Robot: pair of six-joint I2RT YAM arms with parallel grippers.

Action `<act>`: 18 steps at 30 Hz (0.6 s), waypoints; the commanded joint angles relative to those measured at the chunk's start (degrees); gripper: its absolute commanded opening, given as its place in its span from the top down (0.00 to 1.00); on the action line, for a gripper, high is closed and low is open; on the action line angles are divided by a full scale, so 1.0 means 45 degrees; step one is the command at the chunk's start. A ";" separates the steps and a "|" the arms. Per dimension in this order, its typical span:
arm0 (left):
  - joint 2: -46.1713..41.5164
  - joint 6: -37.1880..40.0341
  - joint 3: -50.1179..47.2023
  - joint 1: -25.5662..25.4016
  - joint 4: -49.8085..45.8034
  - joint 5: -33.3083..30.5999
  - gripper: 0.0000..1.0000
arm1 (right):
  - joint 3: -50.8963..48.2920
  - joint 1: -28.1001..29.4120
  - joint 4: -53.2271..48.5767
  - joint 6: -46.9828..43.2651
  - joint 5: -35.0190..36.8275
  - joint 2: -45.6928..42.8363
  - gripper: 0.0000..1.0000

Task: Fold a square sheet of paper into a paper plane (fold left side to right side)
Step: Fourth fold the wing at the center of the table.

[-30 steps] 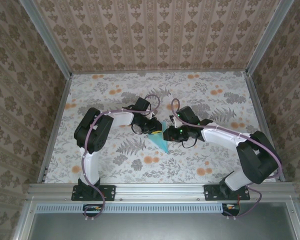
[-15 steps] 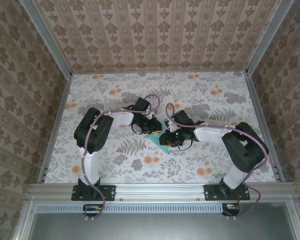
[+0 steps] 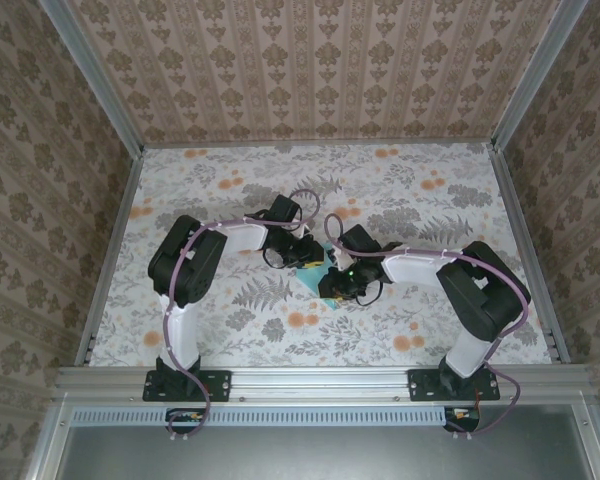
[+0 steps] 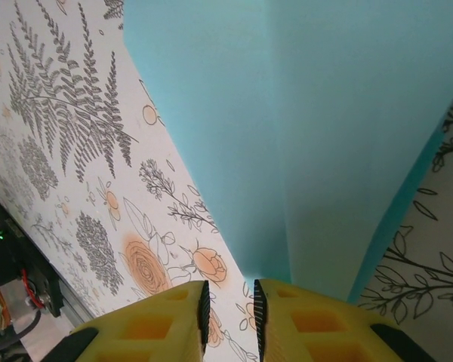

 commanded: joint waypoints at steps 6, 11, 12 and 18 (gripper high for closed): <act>0.0553 0.0263 -0.0446 -0.0022 -0.1078 -0.0950 0.79 | 0.0366 0.0161 -0.1276 -0.0555 0.0522 0.0079 0.74; 0.0563 0.0268 -0.0469 -0.0025 -0.1099 -0.0971 0.79 | 0.0413 0.0200 -0.1679 -0.0721 0.0556 0.0122 0.75; 0.0559 0.0254 -0.0469 -0.0014 -0.1102 -0.0974 0.79 | 0.0411 0.0215 -0.1751 -0.0747 0.0572 0.0118 0.75; 0.0583 0.0248 -0.0477 -0.0015 -0.1089 -0.0977 0.79 | 0.0397 0.0258 -0.2030 -0.0851 0.0605 0.0137 0.76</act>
